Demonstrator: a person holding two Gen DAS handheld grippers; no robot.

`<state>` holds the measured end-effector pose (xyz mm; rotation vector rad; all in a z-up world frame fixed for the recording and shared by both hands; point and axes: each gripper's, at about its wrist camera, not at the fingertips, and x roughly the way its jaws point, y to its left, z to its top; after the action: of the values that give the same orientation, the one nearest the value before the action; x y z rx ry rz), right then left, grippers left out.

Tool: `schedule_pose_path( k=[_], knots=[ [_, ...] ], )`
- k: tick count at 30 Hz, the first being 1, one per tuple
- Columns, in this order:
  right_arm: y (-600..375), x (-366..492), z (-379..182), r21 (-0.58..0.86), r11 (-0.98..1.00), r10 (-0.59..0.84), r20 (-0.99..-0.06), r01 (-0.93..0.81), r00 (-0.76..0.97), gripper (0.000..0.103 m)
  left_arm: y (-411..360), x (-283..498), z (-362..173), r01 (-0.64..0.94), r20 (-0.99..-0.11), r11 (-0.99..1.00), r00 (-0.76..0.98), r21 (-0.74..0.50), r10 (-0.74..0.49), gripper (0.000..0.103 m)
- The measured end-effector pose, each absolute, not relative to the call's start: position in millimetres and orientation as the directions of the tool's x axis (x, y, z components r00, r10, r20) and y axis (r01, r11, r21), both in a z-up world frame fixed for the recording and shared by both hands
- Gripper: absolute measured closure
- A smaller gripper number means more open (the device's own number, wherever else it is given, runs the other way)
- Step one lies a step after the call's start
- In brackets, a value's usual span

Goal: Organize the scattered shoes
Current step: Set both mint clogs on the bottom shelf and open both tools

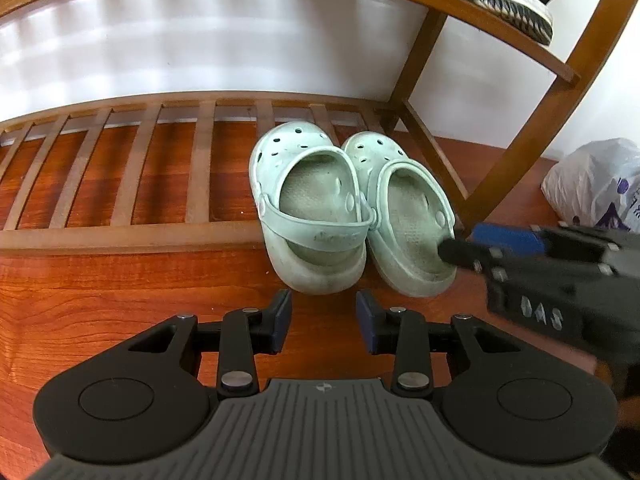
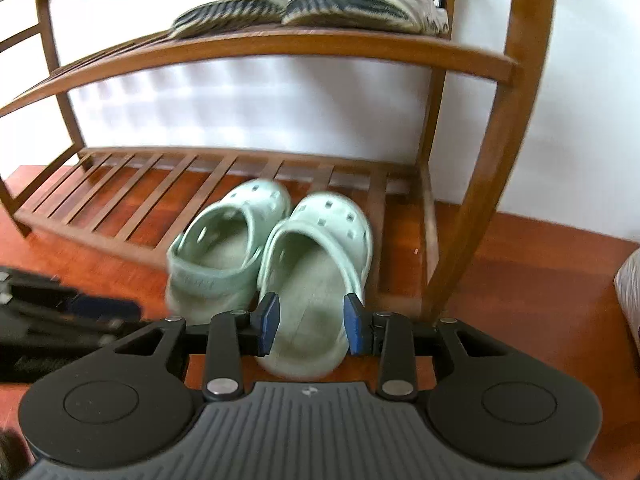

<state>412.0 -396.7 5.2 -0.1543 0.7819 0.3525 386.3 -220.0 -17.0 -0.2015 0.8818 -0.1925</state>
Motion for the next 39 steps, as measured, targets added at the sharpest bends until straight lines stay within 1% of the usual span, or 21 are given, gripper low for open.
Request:
schedule_pose_path(
  k=[3, 5, 13, 18, 39],
  knots=[
    [-398, 406, -4, 0.015, 0.931, 0.258, -0.736, -0.365, 0.626, 0.063, -223, 387, -19, 0.096, -0.743, 0.964, 0.621, -0.246, -0.251, 0.072],
    [-399, 404, -12, 0.024, 0.933, 0.256, -0.747, -0.360, 0.613, 0.063, -224, 389, -20, 0.099, -0.745, 0.966, 0.619, -0.237, -0.247, 0.073],
    [-398, 413, -34, 0.037, 0.940, 0.245, -0.764, -0.339, 0.597, 0.063, -223, 399, -28, 0.080, -0.757, 0.969, 0.610, -0.233, -0.232, 0.073],
    [-397, 425, -34, 0.037, 0.941, 0.245, -0.758, -0.336, 0.605, 0.063, -218, 410, -31, 0.067, -0.752, 0.965, 0.613, -0.255, -0.241, 0.072],
    [-387, 487, -37, 0.025, 0.944, 0.237, -0.746, -0.330, 0.622, 0.063, -226, 462, -34, 0.077, -0.735, 0.976, 0.647, -0.205, -0.205, 0.072]
  ],
)
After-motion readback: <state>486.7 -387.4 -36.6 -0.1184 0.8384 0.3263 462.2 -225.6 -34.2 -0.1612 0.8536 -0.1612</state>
